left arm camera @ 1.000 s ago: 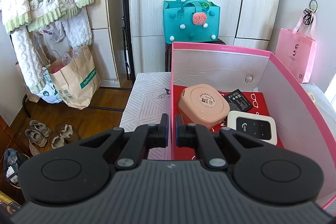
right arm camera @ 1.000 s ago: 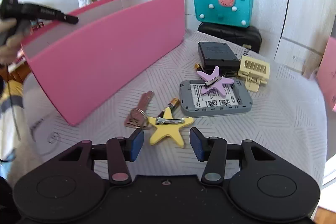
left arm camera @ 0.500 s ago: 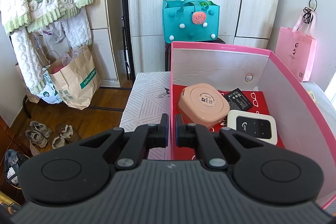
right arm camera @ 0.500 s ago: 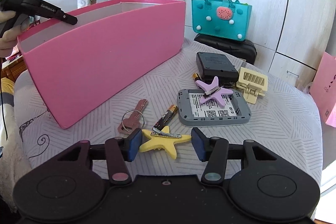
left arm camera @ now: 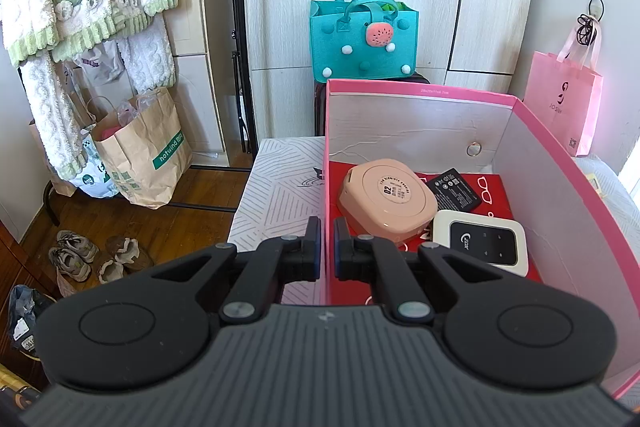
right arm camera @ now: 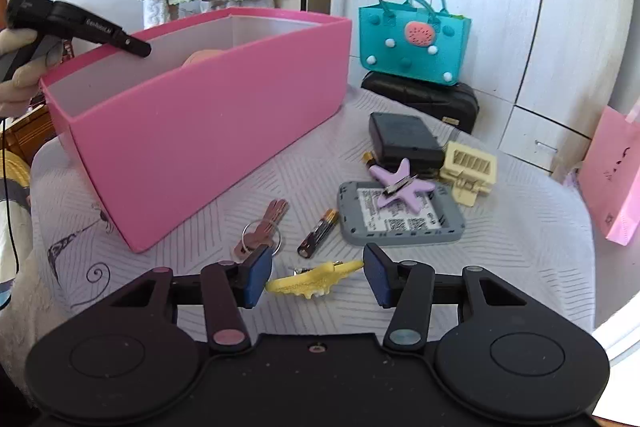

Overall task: Organize rigid objects
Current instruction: 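Move the right tool back toward the yellow star clip on the table, then grasp the yellow star clip with the right tool and lift it, then carry the yellow star clip into the pink box and open the right tool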

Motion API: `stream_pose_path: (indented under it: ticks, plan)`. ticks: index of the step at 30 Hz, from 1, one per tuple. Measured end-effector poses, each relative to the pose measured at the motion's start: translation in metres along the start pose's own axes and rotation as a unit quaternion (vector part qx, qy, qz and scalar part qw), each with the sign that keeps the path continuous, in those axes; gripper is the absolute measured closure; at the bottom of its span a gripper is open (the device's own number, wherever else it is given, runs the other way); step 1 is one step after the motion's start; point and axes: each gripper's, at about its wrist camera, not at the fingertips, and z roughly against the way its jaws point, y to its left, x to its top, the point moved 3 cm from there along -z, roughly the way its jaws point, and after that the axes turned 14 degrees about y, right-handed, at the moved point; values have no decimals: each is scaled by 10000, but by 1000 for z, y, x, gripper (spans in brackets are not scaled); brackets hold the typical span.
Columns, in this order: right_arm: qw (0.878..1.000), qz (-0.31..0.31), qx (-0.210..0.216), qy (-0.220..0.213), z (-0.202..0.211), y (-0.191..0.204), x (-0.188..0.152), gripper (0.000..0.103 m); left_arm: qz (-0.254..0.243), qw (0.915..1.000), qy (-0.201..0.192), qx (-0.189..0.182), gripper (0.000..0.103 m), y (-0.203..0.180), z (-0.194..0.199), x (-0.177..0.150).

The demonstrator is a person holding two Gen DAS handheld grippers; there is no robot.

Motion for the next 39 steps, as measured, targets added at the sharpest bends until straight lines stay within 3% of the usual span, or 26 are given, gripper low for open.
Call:
stream_pose_path:
  ticks: [8,16,20,26,32,39]
  plan:
    - [9996,79,40,-275,28,5,24,47,-1,10000,2,-35,98,1,1,0]
    - [9980,226,428,-395,62,14,81,47,35,10000,33,-20,98,1,0,1]
    - [9954,504,705,-399,67,29,115,47,-55,9996,266,12,98,-2,-4,4]
    - [9888,736,1270,277,30,65,159,47,-135,9979,627,108,100,-3,-7,6]
    - [9773,382,1682,1230,-25,93,190,47,-400,9906,1304,118,100,-4,6,5]
    - [9675,103,1560,1987,-75,119,212,47,-677,9857,1541,7,100,-3,35,-4]
